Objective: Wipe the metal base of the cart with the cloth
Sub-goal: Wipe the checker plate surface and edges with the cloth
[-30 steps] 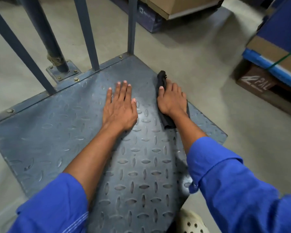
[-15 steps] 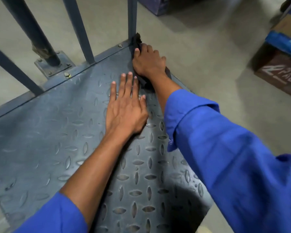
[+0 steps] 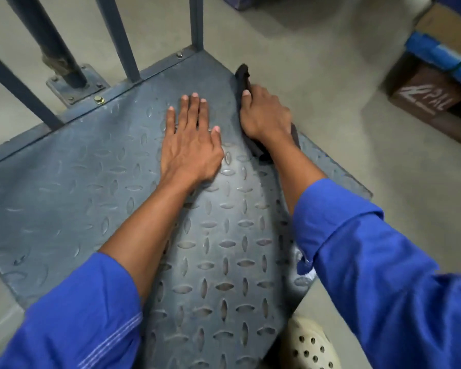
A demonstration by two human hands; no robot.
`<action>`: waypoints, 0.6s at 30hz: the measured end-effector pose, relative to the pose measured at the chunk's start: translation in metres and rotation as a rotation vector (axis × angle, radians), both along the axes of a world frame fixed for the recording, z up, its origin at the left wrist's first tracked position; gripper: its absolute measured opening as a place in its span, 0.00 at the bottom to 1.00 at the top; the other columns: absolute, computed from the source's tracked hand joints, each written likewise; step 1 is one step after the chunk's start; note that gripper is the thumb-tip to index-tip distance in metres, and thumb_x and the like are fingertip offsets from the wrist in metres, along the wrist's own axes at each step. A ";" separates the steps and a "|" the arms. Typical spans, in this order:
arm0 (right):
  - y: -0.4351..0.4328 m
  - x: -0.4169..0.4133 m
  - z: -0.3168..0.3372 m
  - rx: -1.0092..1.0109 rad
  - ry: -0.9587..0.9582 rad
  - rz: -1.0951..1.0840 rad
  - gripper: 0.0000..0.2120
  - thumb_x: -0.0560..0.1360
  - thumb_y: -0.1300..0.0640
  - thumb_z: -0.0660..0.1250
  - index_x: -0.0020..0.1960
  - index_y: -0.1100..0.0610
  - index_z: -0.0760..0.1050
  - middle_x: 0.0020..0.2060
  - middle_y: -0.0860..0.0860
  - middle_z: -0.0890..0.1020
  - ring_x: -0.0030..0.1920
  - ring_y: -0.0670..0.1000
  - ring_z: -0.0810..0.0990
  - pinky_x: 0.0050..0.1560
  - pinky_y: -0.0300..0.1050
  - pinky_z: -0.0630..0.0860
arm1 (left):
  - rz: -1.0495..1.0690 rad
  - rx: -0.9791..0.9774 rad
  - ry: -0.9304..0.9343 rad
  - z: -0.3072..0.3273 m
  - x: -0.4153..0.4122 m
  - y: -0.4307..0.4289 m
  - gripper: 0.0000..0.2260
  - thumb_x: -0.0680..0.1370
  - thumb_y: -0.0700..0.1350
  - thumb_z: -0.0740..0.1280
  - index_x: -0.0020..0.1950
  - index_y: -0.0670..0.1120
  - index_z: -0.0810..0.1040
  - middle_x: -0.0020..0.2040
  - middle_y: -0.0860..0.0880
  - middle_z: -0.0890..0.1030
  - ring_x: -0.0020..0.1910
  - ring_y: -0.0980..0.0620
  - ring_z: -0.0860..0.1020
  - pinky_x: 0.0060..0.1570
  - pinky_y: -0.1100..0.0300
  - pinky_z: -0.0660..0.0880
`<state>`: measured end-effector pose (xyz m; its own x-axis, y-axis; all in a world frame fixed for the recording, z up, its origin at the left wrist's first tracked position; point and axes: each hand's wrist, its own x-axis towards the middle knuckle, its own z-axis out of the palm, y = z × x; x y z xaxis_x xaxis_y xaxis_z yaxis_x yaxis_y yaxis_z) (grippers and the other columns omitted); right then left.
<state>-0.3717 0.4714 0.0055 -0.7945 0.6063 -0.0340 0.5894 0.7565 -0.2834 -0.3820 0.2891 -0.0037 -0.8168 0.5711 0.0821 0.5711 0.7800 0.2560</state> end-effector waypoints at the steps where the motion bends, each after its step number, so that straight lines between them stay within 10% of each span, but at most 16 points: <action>1: 0.000 0.023 -0.003 0.022 0.008 -0.030 0.23 0.88 0.45 0.46 0.71 0.54 0.71 0.72 0.55 0.75 0.71 0.61 0.74 0.68 0.62 0.67 | -0.002 -0.005 -0.002 0.000 0.001 0.000 0.30 0.87 0.54 0.45 0.87 0.42 0.49 0.88 0.44 0.48 0.87 0.46 0.44 0.85 0.43 0.41; 8: 0.004 0.083 -0.008 0.068 0.016 -0.155 0.24 0.87 0.45 0.46 0.73 0.55 0.70 0.72 0.54 0.75 0.71 0.59 0.72 0.68 0.63 0.63 | -0.047 -0.018 -0.014 0.004 0.021 -0.006 0.30 0.88 0.54 0.44 0.88 0.43 0.47 0.88 0.44 0.46 0.87 0.46 0.43 0.85 0.45 0.38; 18: -0.017 -0.042 -0.002 0.044 0.017 -0.026 0.24 0.87 0.45 0.46 0.76 0.55 0.68 0.76 0.53 0.72 0.75 0.58 0.70 0.72 0.62 0.62 | -0.059 0.020 0.012 0.001 0.008 -0.002 0.30 0.87 0.54 0.49 0.87 0.43 0.52 0.88 0.44 0.50 0.87 0.47 0.45 0.85 0.44 0.41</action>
<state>-0.4138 0.4544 0.0038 -0.7784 0.6277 0.0065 0.6048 0.7528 -0.2598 -0.3736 0.2873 -0.0029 -0.7804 0.6167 0.1032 0.6193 0.7394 0.2641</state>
